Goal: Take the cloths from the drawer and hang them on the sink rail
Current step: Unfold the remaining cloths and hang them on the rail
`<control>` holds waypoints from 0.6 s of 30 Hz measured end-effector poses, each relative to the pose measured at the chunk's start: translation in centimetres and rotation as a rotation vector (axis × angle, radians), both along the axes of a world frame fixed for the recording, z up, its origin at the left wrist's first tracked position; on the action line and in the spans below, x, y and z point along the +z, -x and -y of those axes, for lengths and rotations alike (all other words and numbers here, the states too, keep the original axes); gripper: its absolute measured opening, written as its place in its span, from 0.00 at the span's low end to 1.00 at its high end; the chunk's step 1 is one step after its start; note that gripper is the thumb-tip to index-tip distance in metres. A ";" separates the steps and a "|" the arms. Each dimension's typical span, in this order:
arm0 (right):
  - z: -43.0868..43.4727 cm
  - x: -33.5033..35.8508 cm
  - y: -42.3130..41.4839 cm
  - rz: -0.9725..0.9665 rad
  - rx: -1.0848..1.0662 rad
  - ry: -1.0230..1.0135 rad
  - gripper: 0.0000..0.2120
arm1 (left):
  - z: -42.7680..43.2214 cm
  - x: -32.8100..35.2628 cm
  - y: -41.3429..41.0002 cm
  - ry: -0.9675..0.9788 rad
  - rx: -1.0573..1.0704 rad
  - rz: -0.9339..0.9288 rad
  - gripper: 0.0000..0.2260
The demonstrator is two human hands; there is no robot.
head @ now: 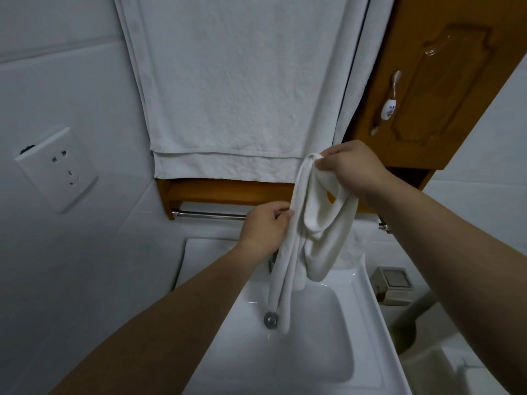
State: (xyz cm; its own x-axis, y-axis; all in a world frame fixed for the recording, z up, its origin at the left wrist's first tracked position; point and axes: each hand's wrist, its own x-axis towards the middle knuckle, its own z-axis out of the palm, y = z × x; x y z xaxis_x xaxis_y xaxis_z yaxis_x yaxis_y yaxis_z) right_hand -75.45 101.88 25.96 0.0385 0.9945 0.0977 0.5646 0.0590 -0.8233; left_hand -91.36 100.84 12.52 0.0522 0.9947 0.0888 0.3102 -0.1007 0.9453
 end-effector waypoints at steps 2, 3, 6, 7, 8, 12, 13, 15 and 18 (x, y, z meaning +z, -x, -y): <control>-0.1 0.4 -0.3 -0.042 -0.038 -0.004 0.14 | 0.1 -0.4 0.0 0.017 0.017 -0.013 0.08; -0.2 0.5 -0.5 -0.054 -0.058 -0.001 0.14 | 0.2 -0.4 -0.1 0.024 0.018 -0.004 0.08; -0.3 0.6 -0.7 -0.075 -0.100 0.019 0.10 | 0.5 -0.2 -0.7 0.025 -0.016 0.015 0.07; -0.4 0.6 -0.8 -0.087 -0.113 0.026 0.08 | 0.6 0.0 -0.9 0.023 -0.038 0.007 0.06; -0.4 0.6 -0.9 -0.100 -0.127 0.031 0.06 | 0.7 0.1 -1.1 0.021 -0.059 -0.002 0.06; -0.4 0.8 -1.3 -0.151 -0.169 0.036 0.09 | 1.4 0.5 -1.8 0.058 -0.185 0.032 0.10; -0.4 0.9 -1.4 -0.159 -0.178 0.043 0.11 | 1.6 0.5 -2.0 0.081 -0.214 0.060 0.12; -0.3 1.2 -1.6 -0.190 -0.204 0.054 0.13 | 1.7 0.5 -2.3 0.103 -0.215 0.126 0.12; -0.2 1.6 -2.0 -0.225 -0.228 0.066 0.15 | 1.1 0.4 -2.7 0.079 -0.129 0.102 0.06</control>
State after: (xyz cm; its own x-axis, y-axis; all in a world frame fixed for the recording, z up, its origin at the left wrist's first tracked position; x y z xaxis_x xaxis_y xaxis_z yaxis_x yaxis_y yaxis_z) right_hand -73.40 102.13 27.56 0.2742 0.9617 -0.0027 0.3610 -0.1055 -0.9266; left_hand -88.61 99.75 12.96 0.1745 0.9844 0.0224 0.2017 -0.0580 0.9777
